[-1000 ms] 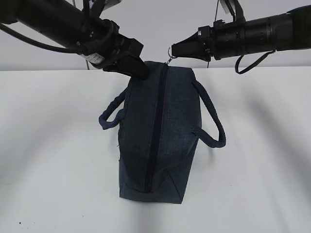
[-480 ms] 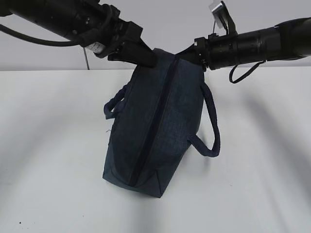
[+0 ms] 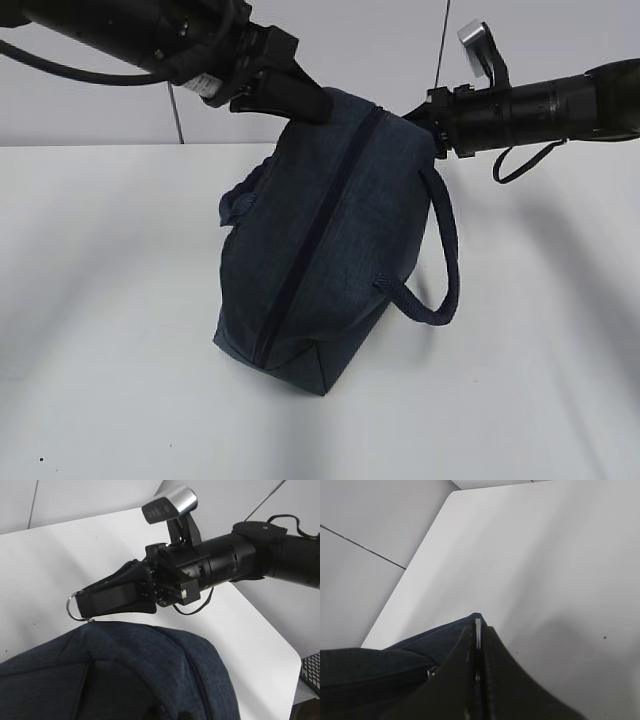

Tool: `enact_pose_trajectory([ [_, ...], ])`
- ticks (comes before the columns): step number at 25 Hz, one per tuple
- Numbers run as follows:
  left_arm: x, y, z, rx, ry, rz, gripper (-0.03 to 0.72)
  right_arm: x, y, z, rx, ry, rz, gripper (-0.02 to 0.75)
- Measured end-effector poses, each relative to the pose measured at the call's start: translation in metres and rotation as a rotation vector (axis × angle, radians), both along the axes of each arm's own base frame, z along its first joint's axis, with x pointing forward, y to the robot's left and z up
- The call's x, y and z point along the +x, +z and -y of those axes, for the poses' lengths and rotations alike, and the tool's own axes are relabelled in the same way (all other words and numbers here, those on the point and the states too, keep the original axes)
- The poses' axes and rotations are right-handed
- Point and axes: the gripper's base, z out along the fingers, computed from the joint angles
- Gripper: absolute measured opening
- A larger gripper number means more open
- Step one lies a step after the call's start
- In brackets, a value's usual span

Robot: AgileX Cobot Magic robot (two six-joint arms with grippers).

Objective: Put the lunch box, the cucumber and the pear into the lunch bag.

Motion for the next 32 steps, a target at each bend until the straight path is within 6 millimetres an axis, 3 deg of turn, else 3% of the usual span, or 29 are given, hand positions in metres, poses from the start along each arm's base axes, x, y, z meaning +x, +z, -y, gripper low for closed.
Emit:
enact_pose_trajectory([
  [8,0.013,-0.019,0.005,-0.021,0.035,-0.045,0.018,0.0,-0.003,0.003,-0.002,0.006,-0.008,0.027],
  [14,0.033,-0.054,0.012,-0.043,0.108,-0.135,0.018,-0.001,-0.005,0.003,-0.025,0.01,-0.008,0.29],
  [18,0.041,-0.063,0.013,-0.054,0.166,-0.152,0.067,-0.004,0.007,0.008,-0.161,0.012,0.042,0.354],
  [24,0.049,-0.063,0.011,-0.015,0.198,-0.092,0.301,-0.016,0.044,0.014,-0.361,0.035,0.161,0.364],
  [28,0.052,-0.054,0.01,0.033,0.176,-0.025,0.336,-0.027,0.065,0.022,-0.52,0.038,0.188,0.365],
  [32,0.05,-0.028,0.003,0.108,0.169,0.063,0.34,-0.038,0.08,0.03,-0.644,0.017,0.145,0.365],
])
